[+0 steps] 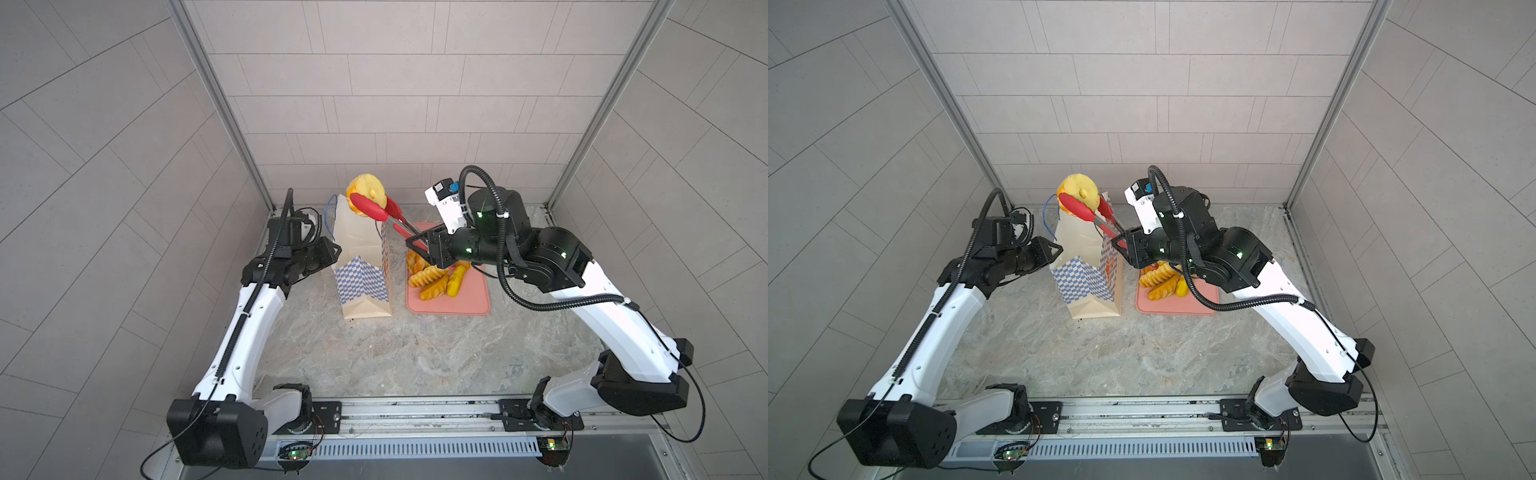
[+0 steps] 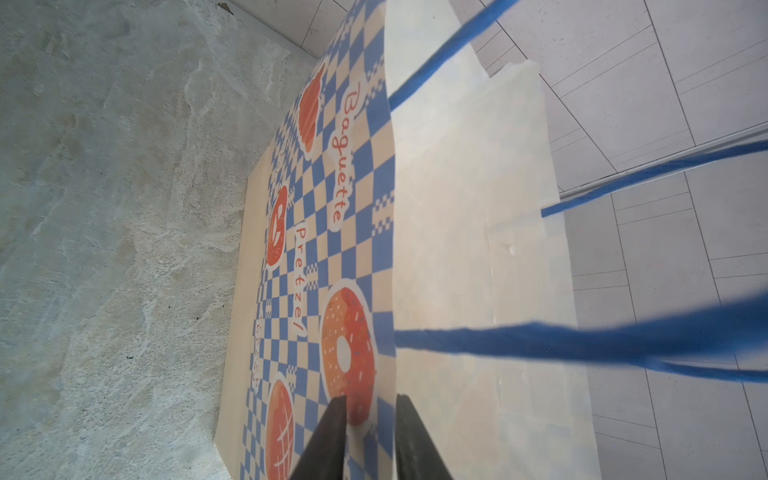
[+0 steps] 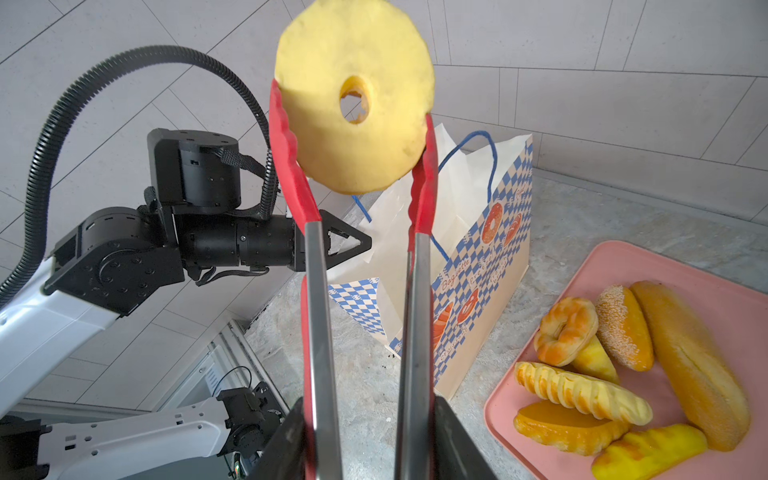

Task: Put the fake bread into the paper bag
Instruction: 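Lower the ring into the open bag and open the tongs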

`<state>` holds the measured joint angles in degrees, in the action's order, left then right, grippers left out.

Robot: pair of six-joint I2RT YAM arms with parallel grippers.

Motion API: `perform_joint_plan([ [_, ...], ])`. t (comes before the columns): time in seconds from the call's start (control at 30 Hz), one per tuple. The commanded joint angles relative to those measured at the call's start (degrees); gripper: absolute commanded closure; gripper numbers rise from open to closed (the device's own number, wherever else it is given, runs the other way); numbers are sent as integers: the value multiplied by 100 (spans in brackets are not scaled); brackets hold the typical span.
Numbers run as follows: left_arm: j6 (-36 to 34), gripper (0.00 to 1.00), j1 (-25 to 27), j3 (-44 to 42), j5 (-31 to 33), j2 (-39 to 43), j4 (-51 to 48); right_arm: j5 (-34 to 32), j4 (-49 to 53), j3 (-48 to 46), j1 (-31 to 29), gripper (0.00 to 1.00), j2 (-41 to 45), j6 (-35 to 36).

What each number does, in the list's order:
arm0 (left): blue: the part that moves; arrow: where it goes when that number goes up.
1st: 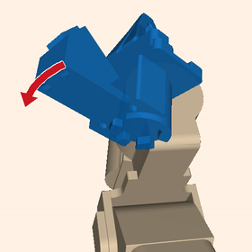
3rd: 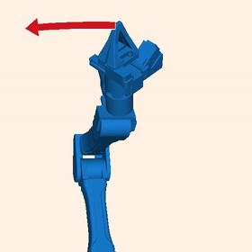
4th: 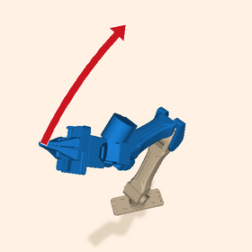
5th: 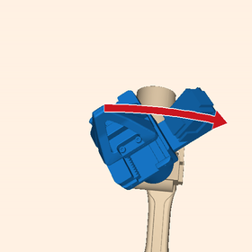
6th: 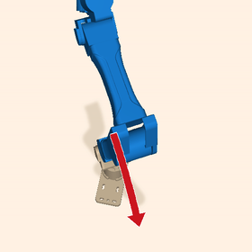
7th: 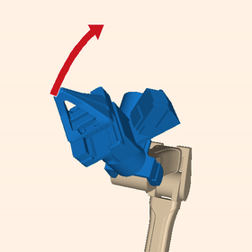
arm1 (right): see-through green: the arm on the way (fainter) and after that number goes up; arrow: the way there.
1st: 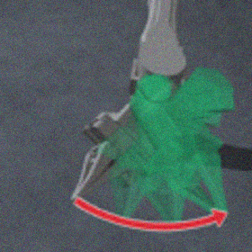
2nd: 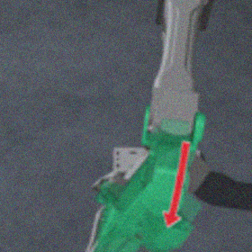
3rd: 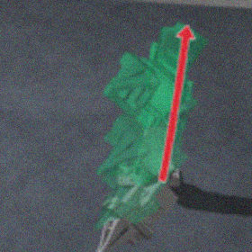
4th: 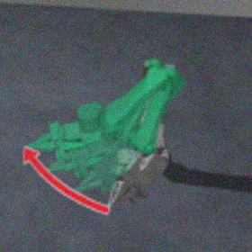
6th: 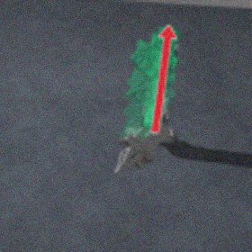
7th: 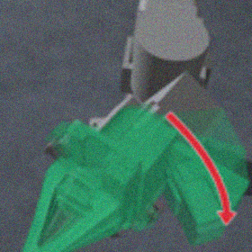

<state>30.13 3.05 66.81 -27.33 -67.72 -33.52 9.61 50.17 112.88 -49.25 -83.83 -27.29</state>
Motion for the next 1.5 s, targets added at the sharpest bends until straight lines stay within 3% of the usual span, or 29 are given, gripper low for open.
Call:
perform_joint_plan([
  [0.0, 63, 75, 29, -77, -79, 91, 212, -218, -402, 123, -99, 57, 15, -100],
  [0.67, 198, 79, 29, -204, -132, 118, 344, -407, -596, -442, -322, 58, -229, -262],
  [1.23, 227, 91, 22, -201, -141, 110, 338, -1069, 91, -399, -322, 58, -532, 81],
  [1.47, 221, 92, 20, -181, -141, 88, 346, -1084, 138, -352, -322, 49, -573, 111],
])
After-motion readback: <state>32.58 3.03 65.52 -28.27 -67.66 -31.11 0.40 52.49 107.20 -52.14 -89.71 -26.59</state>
